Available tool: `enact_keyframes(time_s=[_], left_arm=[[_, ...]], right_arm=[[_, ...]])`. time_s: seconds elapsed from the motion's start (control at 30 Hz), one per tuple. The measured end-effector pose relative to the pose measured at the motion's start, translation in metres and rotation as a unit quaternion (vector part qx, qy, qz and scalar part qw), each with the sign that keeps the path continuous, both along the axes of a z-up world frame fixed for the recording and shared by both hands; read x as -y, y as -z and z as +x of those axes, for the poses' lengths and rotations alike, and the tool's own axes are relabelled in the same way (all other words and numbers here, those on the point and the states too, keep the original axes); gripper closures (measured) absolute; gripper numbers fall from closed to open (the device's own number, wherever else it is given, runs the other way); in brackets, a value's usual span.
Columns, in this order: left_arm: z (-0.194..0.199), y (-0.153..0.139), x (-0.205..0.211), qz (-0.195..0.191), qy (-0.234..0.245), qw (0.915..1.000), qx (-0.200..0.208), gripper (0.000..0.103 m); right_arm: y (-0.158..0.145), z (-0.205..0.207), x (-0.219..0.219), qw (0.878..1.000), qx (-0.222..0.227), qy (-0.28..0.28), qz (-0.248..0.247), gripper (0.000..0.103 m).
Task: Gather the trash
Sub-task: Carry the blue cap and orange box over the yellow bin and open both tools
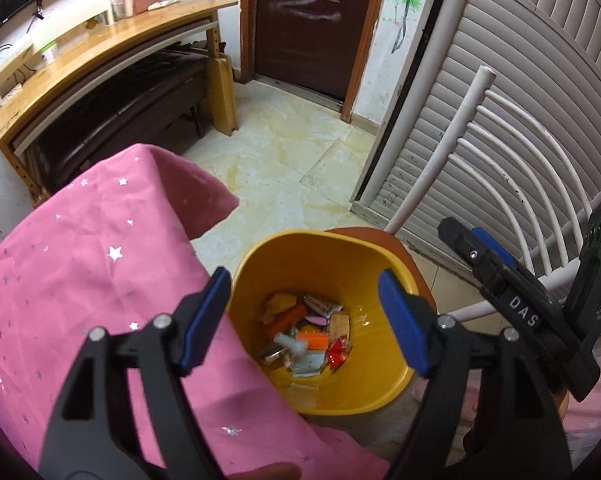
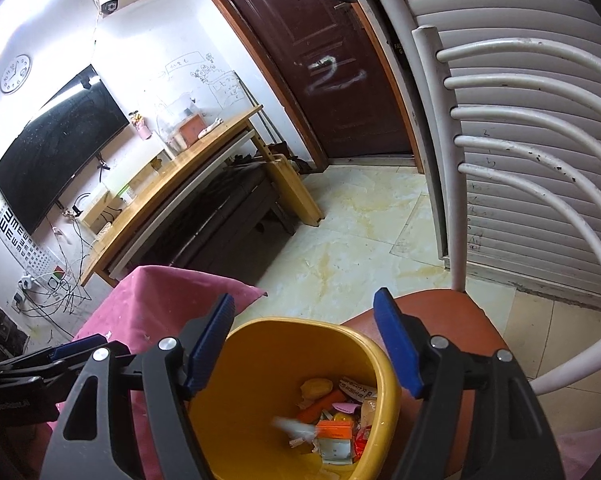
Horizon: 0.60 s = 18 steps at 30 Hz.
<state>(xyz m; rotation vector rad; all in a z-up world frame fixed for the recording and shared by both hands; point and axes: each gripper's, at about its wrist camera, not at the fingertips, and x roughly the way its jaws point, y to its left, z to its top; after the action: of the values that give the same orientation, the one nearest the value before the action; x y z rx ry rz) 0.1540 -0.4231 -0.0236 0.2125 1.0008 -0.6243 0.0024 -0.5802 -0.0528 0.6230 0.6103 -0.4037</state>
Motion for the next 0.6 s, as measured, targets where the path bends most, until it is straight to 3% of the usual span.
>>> enact_keyframes(time_s=[0.17, 0.33, 0.6], left_arm=[[0.0, -0.002, -0.008, -0.003, -0.008, 1.0, 0.001, 0.028], [-0.001, -0.008, -0.022, -0.013, -0.018, 0.9997, 0.012, 0.011], [-0.001, -0.007, -0.059, -0.025, -0.049, 0.9984, 0.012, 0.008]], right_arm=[[-0.001, 0.001, -0.003, 1.0, 0.002, -0.003, -0.001, 0.036], [-0.006, 0.005, -0.012, 1.0, 0.003, -0.014, -0.006, 0.033], [-0.02, 0.012, -0.03, 0.998, 0.028, -0.046, -0.008, 0.019]])
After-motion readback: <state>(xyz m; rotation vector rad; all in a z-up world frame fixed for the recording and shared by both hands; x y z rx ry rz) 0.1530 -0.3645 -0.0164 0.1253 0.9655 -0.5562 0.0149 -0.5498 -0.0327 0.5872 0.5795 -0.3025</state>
